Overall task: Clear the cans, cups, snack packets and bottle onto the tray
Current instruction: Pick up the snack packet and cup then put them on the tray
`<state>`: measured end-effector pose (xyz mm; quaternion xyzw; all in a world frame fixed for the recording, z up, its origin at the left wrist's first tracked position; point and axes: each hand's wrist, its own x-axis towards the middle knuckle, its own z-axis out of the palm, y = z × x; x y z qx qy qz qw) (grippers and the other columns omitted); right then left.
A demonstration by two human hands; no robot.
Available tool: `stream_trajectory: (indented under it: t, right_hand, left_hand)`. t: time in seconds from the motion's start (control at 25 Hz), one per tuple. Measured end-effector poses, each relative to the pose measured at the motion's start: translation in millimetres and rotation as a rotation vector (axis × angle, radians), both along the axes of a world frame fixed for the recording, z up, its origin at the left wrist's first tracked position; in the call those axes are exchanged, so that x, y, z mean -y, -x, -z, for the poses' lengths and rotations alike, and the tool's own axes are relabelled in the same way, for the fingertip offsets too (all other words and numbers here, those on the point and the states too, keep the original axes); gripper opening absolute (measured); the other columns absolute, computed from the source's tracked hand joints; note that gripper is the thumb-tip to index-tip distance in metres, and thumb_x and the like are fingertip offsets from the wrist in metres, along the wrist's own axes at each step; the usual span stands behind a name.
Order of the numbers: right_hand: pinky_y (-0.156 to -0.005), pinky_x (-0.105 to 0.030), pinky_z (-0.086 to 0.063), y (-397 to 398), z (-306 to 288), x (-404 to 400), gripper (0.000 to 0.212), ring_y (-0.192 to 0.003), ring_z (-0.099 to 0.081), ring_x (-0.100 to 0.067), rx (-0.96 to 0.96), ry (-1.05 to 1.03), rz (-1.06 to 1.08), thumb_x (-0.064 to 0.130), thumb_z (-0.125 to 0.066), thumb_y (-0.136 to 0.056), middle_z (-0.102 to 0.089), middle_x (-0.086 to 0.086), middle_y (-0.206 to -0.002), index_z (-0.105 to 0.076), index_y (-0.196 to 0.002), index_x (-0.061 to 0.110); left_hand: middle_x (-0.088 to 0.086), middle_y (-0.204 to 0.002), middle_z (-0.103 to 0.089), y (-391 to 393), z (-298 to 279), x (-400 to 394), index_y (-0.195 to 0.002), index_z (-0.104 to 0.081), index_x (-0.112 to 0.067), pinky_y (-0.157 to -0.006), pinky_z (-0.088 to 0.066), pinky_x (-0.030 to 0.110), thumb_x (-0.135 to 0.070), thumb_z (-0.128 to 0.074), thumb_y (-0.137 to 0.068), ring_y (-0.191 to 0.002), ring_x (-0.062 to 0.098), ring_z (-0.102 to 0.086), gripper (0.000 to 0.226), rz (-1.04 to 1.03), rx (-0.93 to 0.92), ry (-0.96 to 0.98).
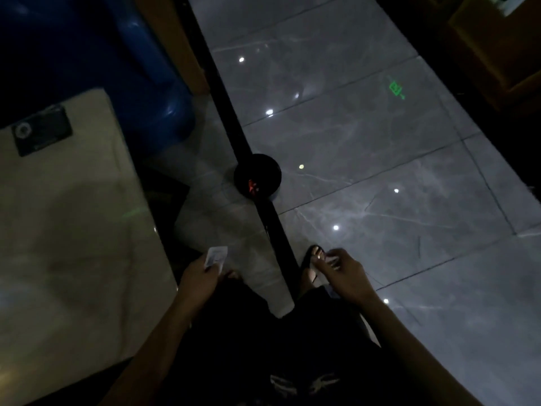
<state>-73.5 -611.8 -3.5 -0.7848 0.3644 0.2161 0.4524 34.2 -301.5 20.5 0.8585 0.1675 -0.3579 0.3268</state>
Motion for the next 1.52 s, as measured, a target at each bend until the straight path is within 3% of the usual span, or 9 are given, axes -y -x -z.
stream_trajectory:
  t: [0.28, 0.4, 0.6, 0.72, 0.84, 0.96, 1.12, 1.4, 1.52]
  right_hand:
    - [-0.072, -0.028, -0.054, -125, -2, -1, 0.067, -0.079, -0.065, -0.005, 0.059, -0.060, -0.174, 0.083, -0.060, -0.062, -0.066, 0.011, -0.085, -0.057, -0.105, 0.032]
    - [-0.071, -0.027, -0.052, -167, -1, -9, 0.066, -0.080, -0.063, -0.004, 0.058, -0.029, -0.215, 0.082, -0.059, -0.062, -0.065, 0.012, -0.085, -0.057, -0.105, 0.032]
    - [-0.068, -0.039, -0.062, -209, 9, -17, 0.064, -0.077, -0.069, -0.008, -0.014, 0.005, -0.176, 0.083, -0.063, -0.062, -0.068, 0.008, -0.086, -0.055, -0.107, 0.037]
    - [-0.065, -0.033, -0.061, -236, 25, -24, 0.067, -0.067, -0.069, -0.003, -0.062, 0.037, -0.234, 0.085, -0.060, -0.063, -0.070, 0.007, -0.077, -0.055, -0.108, 0.036]
    - [-0.064, -0.021, -0.054, -264, 48, -25, 0.068, -0.067, -0.066, 0.003, -0.092, 0.058, -0.344, 0.082, -0.058, -0.065, -0.066, 0.013, -0.074, -0.054, -0.111, 0.032]
    - [-0.064, -0.021, -0.051, -283, 88, -18, 0.070, -0.073, -0.066, 0.001, -0.147, 0.010, -0.455, 0.082, -0.056, -0.066, -0.069, 0.011, -0.080, -0.054, -0.114, 0.031]
    - [-0.066, -0.022, -0.046, -296, 169, -2, 0.078, -0.081, -0.061, -0.004, -0.242, -0.047, -0.726, 0.083, -0.049, -0.071, -0.063, 0.011, -0.095, -0.050, -0.124, 0.027]
    - [-0.061, -0.015, -0.038, -345, 331, 18, 0.075, -0.078, -0.055, -0.001, -0.159, 0.055, -0.823, 0.082, -0.050, -0.070, -0.061, 0.007, -0.097, -0.054, -0.120, 0.026]
    - [-0.058, -0.013, -0.033, -369, 399, 18, 0.080, -0.076, -0.049, 0.003, -0.148, 0.054, -0.828, 0.086, -0.046, -0.066, -0.054, 0.010, -0.097, -0.051, -0.126, 0.033]
  left_hand:
    - [0.024, -0.082, -0.064, 22, -12, -23, -0.089, -0.065, -0.015, -0.067, -0.042, 0.037, -0.023, -0.058, -0.093, -0.079, 0.047, -0.064, 0.011, -0.290, -0.017, 0.004]
    - [0.014, -0.070, -0.067, -15, -3, -27, -0.080, -0.069, -0.025, -0.058, -0.048, 0.043, -0.038, -0.063, -0.083, -0.060, 0.033, -0.064, 0.015, -0.413, -0.018, 0.073]
    - [0.008, -0.087, -0.073, -108, 30, -27, -0.083, -0.067, -0.031, -0.076, -0.059, 0.050, -0.054, -0.061, -0.072, -0.082, 0.030, -0.071, 0.027, -0.331, -0.071, 0.163]
    - [-0.005, -0.081, -0.072, -161, 47, -14, -0.079, -0.067, -0.046, -0.068, -0.060, 0.035, -0.062, -0.062, -0.073, -0.076, 0.015, -0.071, 0.017, -0.390, -0.051, 0.201]
    - [0.001, -0.090, -0.073, -207, 64, 2, -0.089, -0.067, -0.031, -0.058, -0.059, 0.024, -0.048, -0.067, -0.084, -0.076, 0.014, -0.073, 0.018, -0.476, -0.103, 0.259]
    - [0.011, -0.097, -0.072, -235, 87, 23, -0.104, -0.064, -0.016, -0.065, -0.062, 0.039, -0.037, -0.067, -0.087, -0.081, 0.024, -0.075, 0.027, -0.567, -0.159, 0.347]
    - [0.004, -0.085, -0.077, -251, 151, 53, -0.090, -0.071, -0.027, -0.053, -0.056, 0.020, -0.032, -0.069, -0.087, -0.071, 0.012, -0.075, 0.006, -0.654, -0.106, 0.349]
    - [-0.003, -0.093, -0.077, -239, 306, 92, -0.107, -0.069, -0.029, -0.062, -0.061, 0.031, -0.027, -0.068, -0.089, -0.082, 0.014, -0.075, 0.018, -0.703, -0.190, 0.326]
    - [-0.010, -0.092, -0.074, -237, 364, 101, -0.109, -0.065, -0.033, -0.059, -0.053, 0.016, -0.024, -0.062, -0.091, -0.080, 0.001, -0.071, 0.020, -0.588, -0.229, 0.278]
